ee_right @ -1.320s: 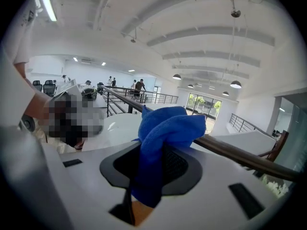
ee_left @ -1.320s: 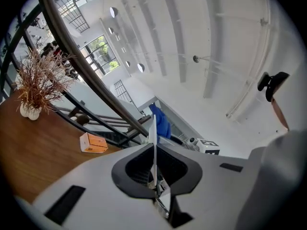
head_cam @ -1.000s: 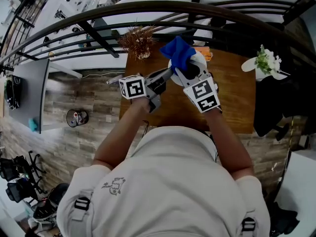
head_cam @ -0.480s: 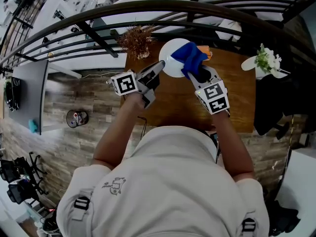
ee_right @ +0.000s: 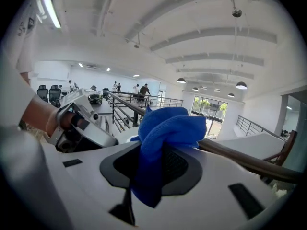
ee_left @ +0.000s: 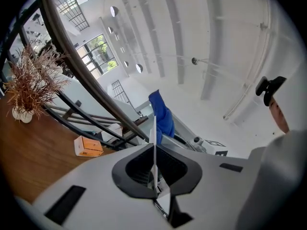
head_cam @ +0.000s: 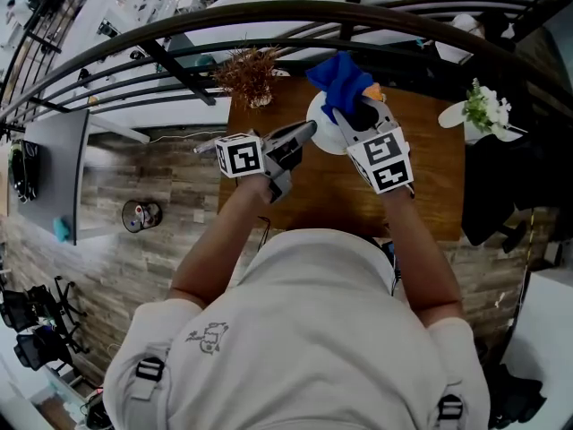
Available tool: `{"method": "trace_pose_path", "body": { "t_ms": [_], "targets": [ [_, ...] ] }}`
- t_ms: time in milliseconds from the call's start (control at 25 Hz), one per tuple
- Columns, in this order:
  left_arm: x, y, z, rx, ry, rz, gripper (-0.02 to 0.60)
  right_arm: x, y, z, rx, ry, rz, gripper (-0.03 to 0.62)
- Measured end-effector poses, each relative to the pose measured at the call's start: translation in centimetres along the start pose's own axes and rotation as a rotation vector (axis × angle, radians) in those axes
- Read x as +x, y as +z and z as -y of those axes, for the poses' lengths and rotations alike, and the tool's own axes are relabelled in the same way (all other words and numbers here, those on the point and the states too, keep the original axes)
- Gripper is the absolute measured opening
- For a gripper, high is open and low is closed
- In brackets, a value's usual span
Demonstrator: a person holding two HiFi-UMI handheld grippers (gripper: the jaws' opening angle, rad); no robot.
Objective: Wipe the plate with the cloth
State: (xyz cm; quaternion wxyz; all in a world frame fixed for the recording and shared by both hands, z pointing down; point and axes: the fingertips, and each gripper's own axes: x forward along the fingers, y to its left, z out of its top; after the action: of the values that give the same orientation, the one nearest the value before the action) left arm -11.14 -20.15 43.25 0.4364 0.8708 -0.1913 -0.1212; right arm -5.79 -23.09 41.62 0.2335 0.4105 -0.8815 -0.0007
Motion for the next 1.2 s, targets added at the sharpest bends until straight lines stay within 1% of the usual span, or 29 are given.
{"method": "trace_pose_path", "body": {
  "t_ms": [80, 120, 240, 280, 400, 560, 640, 720, 840, 880, 1040, 1200],
  "targets": [
    [-0.1, 0.2, -0.2, -0.016, -0.004, 0.01, 0.02, 0.3, 0.6, -2.6, 0.002, 0.051, 0.013, 0.11],
    [-0.2, 0.3, -0.4, -0.037, 0.0, 0.017, 0.02, 0.3, 0.5, -3.7, 0.005, 0.072, 0.014, 0.11],
    [-1.1, 0.5, -1.3, -0.141, 0.039, 0.052, 0.02, -0.1, -0.7, -5.8, 0.018, 0.118, -0.009, 0.11],
    [-1.3, 0.7, -1.5, -0.154, 0.043, 0.063, 0.021, -0.2, -1.3, -6.1, 0.022, 0.13, -0.023, 0.11],
    [-2.0, 1.3, -1.9, -0.128, 0.059, 0.059, 0.021, -0.5, -3.3, -5.8, 0.027, 0.131, -0.06, 0.11],
    [-2.5, 1.7, -1.6, -0.086, 0.038, 0.033, 0.023, -1.3, -6.0, -2.2, 0.043, 0.055, -0.095, 0.11],
    [-2.7, 2.1, -1.2, -0.03, 0.023, 0.018, 0.023, -1.9, -6.4, 0.0, 0.072, 0.009, -0.105, 0.11],
    [-2.9, 2.6, -1.1, 0.043, 0.024, 0.004, 0.023, -2.4, -6.0, 1.9, 0.085, -0.033, -0.097, 0.11],
    [-3.1, 3.1, -1.4, 0.141, 0.058, -0.009, 0.02, -3.1, -4.5, 4.0, 0.08, -0.079, -0.072, 0.11],
    [-3.1, 3.3, -1.4, 0.184, 0.076, -0.017, 0.02, -3.3, -3.9, 4.5, 0.081, -0.087, -0.061, 0.11],
    [-2.6, 4.2, -0.6, 0.401, 0.155, -0.071, 0.02, -4.2, -1.5, 5.4, 0.083, -0.098, -0.018, 0.11],
    [-2.1, 4.6, 0.1, 0.629, 0.218, -0.148, 0.02, -4.6, 0.7, 5.2, 0.084, -0.079, 0.023, 0.11]
  ]
}}
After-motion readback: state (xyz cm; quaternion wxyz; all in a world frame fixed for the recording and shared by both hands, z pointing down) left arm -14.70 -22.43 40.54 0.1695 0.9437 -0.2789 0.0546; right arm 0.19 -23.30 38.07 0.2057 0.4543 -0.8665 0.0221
